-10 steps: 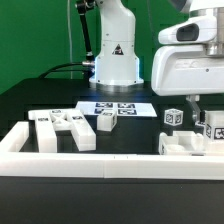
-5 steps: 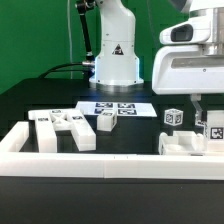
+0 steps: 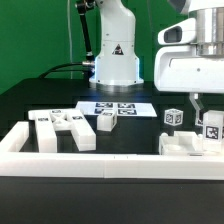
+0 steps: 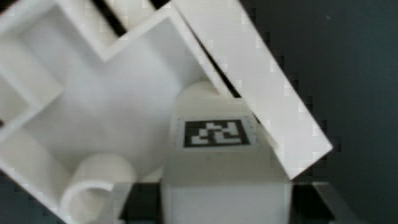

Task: Assemble chair

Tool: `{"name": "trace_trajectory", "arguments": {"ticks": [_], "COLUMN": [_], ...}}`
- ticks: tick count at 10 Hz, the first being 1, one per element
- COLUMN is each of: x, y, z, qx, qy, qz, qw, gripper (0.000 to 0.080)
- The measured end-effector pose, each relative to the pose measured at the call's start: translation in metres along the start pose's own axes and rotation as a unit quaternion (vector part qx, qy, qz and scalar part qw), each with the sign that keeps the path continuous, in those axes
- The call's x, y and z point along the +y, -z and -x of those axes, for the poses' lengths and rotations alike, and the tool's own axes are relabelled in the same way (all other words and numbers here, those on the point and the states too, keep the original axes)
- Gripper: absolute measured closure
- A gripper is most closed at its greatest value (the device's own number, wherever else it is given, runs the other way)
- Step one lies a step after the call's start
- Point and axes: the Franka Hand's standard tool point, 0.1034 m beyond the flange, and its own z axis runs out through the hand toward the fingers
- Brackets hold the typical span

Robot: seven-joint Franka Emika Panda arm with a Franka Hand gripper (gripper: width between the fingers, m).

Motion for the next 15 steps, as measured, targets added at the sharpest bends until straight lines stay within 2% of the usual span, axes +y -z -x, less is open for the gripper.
{"name": "trace_trajectory", "arguments": {"ticks": [2,5,8,9,10,11,12,13,15], "x": [0.0003,0.0012,-0.0026,-0.0031,-0.0032,-0.0032,-0.0033,-0.0053,-0.0062], "y": [0.0003,0.0002,-0.0001,-0.0004,-0.0005,-0.0005,-0.0006,-0.0009,-0.002], "z": [-0.0004,-0.0014,0.0007,0.0015,0.0017,0.0017,0.002,0.0032,0.0043], "qx": [0.0,-0.006,-0.011,-0.014,-0.014,-0.013,-0.013,-0.015,-0.014], "qy": [-0.085,-0.22,-0.352,-0.37,-0.356,-0.342,-0.303,-0.284,-0.161], "qz": [0.0,-0.004,-0.005,-0.007,-0.007,-0.006,-0.006,-0.005,-0.007], "qw": [0.996,0.976,0.936,0.929,0.934,0.94,0.953,0.959,0.987], "gripper": [0.0508,0.0507,0.0505,0.0436,0.03,0.03,0.0185,0.0157,0.0152]}}
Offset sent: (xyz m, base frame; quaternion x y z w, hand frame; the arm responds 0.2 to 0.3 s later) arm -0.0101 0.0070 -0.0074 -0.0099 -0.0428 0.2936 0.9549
